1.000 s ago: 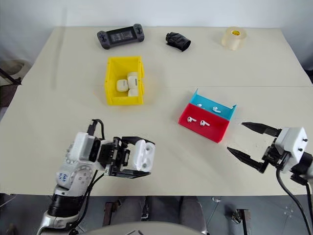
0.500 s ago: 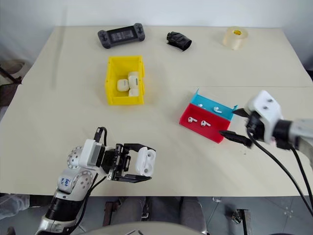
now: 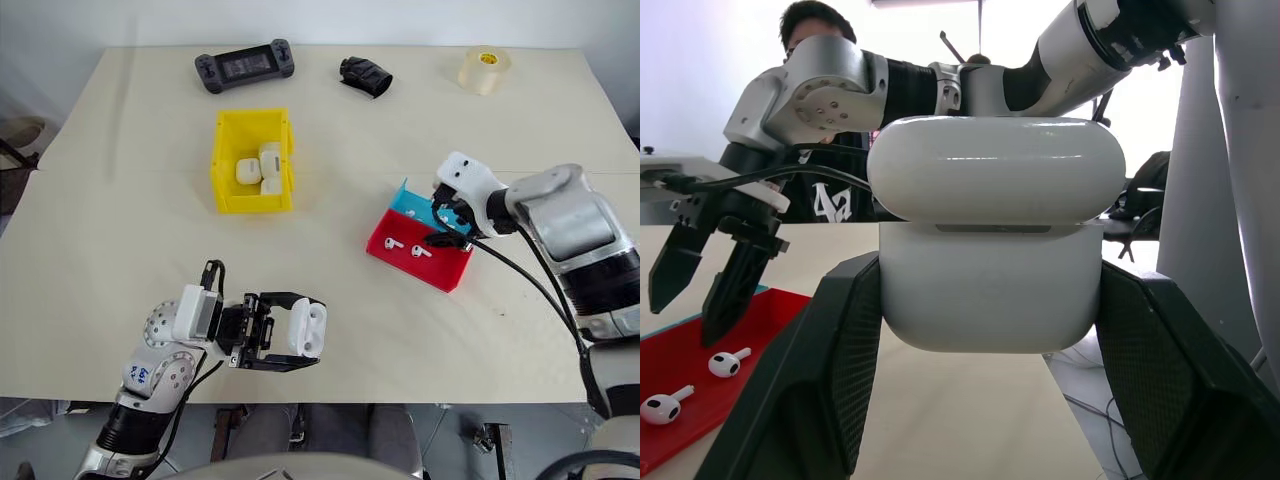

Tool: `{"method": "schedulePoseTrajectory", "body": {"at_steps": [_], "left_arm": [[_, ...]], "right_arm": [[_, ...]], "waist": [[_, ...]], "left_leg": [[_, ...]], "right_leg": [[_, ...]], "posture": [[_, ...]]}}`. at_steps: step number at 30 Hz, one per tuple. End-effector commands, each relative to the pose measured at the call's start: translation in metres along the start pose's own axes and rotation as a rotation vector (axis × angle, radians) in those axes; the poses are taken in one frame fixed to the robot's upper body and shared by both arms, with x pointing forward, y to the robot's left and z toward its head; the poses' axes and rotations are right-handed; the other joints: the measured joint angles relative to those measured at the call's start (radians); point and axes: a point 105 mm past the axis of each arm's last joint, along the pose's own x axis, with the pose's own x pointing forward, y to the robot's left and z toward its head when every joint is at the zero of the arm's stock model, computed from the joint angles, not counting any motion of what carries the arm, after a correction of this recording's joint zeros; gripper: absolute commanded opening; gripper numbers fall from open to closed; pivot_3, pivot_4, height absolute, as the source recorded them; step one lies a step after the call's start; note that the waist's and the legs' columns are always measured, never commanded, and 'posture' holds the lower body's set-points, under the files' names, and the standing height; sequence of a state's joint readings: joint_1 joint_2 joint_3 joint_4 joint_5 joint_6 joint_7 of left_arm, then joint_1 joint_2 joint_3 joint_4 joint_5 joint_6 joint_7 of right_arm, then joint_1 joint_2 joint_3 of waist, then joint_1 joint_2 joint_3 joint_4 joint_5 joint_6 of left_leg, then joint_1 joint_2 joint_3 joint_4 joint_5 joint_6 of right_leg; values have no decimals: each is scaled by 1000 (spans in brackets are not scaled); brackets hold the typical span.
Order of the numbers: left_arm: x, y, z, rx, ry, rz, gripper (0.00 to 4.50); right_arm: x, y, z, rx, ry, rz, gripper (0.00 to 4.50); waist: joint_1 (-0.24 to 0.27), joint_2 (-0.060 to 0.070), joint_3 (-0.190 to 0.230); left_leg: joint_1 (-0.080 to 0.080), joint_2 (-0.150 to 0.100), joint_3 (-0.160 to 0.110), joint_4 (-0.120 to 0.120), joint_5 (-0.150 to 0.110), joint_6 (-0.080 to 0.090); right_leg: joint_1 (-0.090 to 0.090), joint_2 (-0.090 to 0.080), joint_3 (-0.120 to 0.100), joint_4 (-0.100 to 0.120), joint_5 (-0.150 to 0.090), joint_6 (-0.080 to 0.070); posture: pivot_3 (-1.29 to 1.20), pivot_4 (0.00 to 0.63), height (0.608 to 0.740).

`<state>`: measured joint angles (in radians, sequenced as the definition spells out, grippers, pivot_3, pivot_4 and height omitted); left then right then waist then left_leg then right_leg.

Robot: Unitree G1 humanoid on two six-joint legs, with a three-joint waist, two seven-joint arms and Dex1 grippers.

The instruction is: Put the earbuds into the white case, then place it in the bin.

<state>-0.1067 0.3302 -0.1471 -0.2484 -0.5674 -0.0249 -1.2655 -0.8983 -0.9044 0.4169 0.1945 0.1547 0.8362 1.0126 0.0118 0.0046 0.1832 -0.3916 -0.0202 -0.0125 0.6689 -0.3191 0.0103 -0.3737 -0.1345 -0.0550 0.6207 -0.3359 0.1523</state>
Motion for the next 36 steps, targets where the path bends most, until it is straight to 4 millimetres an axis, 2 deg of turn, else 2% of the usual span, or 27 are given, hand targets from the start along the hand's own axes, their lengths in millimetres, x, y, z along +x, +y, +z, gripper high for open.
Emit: {"method": "schedulePoseTrajectory", "body": {"at_steps": [1, 4, 15, 25, 32, 36], "left_arm": [[4, -4, 9, 50, -10, -14, 2793], [4, -4, 10, 50, -8, -11, 2793], [3, -3, 10, 52, 4, -4, 2793], [2, -3, 11, 51, 9, 1, 2793], [2, -5, 11, 49, 13, 10, 2793], [2, -6, 12, 48, 16, 17, 2793]], "right_arm": [[0, -3, 9, -42, -12, 7, 4500], [2, -2, 11, -49, -14, 17, 3902], [4, 7, 12, -80, -29, 83, 130], [-2, 19, 5, -188, -14, 234, 130], [-14, 29, -16, -343, 66, 366, 130], [-19, 26, -25, -380, 105, 380, 130]], "waist": [[1, 0, 0], [1, 0, 0], [0, 0, 0], [-1, 0, 0], [0, 0, 0], [-1, 0, 0]], "left_leg": [[0, 0, 0, 0, 0, 0], [0, 0, 0, 0, 0, 0], [0, 0, 0, 0, 0, 0], [0, 0, 0, 0, 0, 0], [0, 0, 0, 0, 0, 0], [0, 0, 0, 0, 0, 0]], "right_leg": [[0, 0, 0, 0, 0, 0], [0, 0, 0, 0, 0, 0], [0, 0, 0, 1, 0, 0], [0, 0, 0, 1, 0, 0], [0, 0, 0, 0, 0, 0], [0, 0, 0, 0, 0, 0]], "posture": [[0, 150, 740], [0, 150, 740], [0, 150, 740], [0, 150, 740], [0, 150, 740], [0, 150, 740]]}}
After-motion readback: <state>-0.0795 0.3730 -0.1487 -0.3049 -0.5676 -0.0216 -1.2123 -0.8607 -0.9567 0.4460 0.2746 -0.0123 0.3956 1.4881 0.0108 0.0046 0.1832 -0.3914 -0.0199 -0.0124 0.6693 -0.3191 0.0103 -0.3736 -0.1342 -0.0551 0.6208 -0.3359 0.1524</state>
